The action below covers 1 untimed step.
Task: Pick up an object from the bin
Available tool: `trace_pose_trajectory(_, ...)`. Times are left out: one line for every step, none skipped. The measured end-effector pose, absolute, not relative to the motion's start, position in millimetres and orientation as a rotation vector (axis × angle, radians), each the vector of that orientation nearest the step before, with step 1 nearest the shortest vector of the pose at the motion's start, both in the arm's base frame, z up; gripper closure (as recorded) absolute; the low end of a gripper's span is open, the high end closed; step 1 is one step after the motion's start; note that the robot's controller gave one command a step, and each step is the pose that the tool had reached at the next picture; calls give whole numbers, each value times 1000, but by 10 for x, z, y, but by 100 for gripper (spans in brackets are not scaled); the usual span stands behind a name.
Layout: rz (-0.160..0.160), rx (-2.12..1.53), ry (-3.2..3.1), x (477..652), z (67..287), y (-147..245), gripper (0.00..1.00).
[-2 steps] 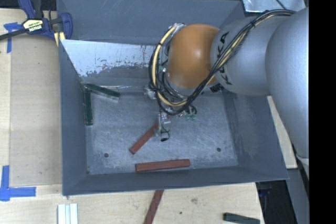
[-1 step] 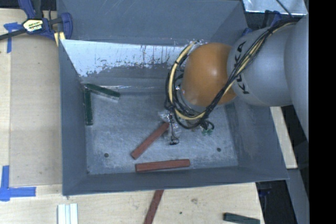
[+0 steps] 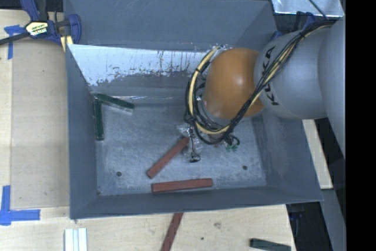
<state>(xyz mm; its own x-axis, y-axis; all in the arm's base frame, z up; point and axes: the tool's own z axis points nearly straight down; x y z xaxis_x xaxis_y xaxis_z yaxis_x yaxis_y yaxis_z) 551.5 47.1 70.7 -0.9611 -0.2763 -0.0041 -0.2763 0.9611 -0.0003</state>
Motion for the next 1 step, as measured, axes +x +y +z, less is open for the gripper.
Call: trace_pose_trajectory(4,-704,3068,5582,1008,387,100)
